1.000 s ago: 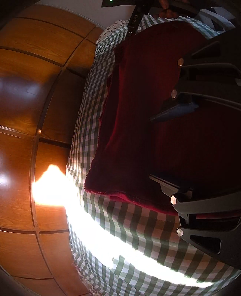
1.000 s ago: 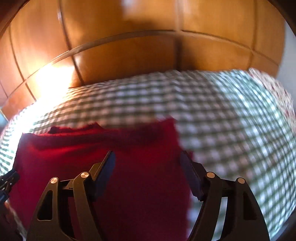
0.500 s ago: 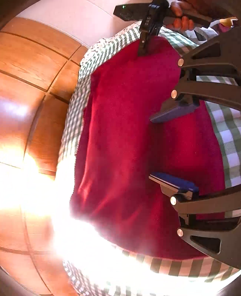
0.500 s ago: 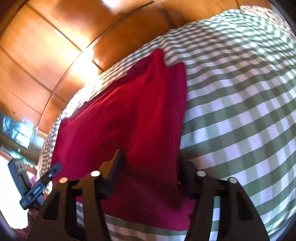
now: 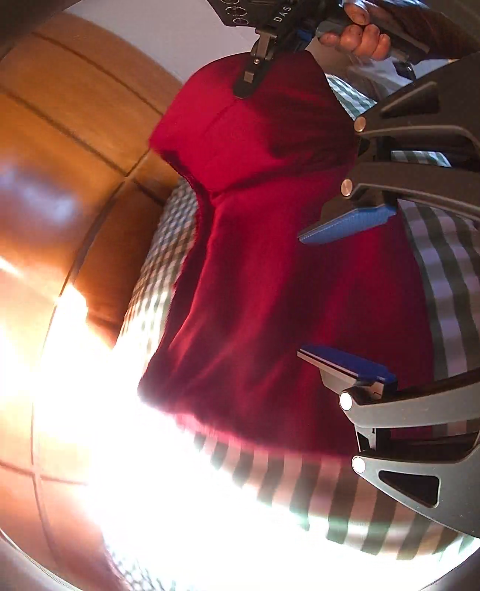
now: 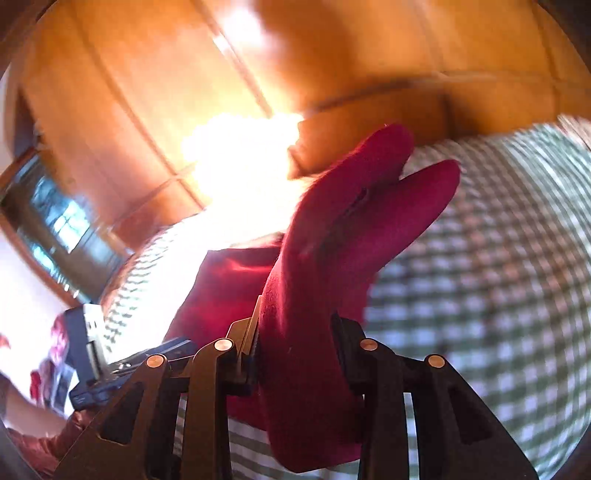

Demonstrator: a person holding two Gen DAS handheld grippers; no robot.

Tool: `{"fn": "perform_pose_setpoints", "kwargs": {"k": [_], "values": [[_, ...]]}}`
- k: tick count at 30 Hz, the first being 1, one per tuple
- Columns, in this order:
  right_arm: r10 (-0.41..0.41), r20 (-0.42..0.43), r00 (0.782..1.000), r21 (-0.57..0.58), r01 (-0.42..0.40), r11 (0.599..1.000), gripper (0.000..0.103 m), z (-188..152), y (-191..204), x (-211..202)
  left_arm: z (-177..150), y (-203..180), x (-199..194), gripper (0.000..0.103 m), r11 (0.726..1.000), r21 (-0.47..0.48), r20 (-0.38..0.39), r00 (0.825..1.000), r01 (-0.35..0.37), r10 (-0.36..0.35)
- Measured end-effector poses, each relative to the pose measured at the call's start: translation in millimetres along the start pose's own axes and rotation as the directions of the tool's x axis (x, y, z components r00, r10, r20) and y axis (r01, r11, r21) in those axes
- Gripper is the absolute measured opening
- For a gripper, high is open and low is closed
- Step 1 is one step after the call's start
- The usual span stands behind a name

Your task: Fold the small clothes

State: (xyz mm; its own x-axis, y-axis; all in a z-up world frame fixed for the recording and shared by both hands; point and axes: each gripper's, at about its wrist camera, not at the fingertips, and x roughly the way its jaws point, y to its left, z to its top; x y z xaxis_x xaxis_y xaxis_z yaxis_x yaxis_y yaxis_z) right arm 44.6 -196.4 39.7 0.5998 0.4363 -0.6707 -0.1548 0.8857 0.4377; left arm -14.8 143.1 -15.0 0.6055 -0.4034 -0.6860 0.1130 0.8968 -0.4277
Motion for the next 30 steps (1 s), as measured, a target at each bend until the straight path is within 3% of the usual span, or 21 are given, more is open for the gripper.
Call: {"fn": "perform_pose_setpoints", "kwargs": {"k": [7,11,14,15,17,19,21,23,25,30], "values": [[0.035,-0.115,0.993,-0.196,-0.058,0.979,0.029,7,90,78,6,59,-35,0.056,0.988,-0.155,0.057,0.998,0.024,-0.016],[-0.037,-0.218,0.975,-0.325,-0.037,0.945,0.029,-17,128,132,9,82,-50,0.056,0.972,-0.229,0.09,0.995,0.054,-0.034],[-0.114,-0.224,0.968,-0.437,0.005,0.9,0.029,-36,145,151,12,87,-56,0.056,0.967,-0.242,0.103,0.993,0.078,-0.055],[-0.119,-0.222,0.968,-0.452,0.006,0.892,0.03,-40,148,152,13,86,-57,0.056,0.967,-0.239,0.106,0.992,0.09,-0.066],[-0.054,-0.23,0.972,-0.438,-0.054,0.897,0.042,-41,150,146,15,84,-58,0.056,0.967,-0.229,0.105,0.991,0.109,-0.087],[0.012,-0.235,0.972,-0.409,-0.11,0.906,0.044,-37,150,134,20,79,-59,0.056,0.967,-0.215,0.1,0.989,0.133,-0.113],[0.141,-0.256,0.956,-0.322,-0.222,0.92,0.048,-31,136,117,25,72,-56,0.059,0.965,-0.209,0.092,0.986,0.158,-0.141],[0.208,-0.255,0.944,-0.256,-0.274,0.927,0.051,-30,119,96,31,65,-52,0.065,0.96,-0.205,0.083,0.981,0.188,-0.174],[0.225,-0.238,0.945,-0.224,-0.279,0.934,0.051,-33,104,78,36,59,-45,0.068,0.953,-0.206,0.053,0.975,0.223,-0.216],[0.122,-0.178,0.976,-0.17,-0.152,0.974,0.051,-43,47,41,48,47,-12,0.069,0.943,-0.233,-0.057,0.965,0.238,-0.257]]}}
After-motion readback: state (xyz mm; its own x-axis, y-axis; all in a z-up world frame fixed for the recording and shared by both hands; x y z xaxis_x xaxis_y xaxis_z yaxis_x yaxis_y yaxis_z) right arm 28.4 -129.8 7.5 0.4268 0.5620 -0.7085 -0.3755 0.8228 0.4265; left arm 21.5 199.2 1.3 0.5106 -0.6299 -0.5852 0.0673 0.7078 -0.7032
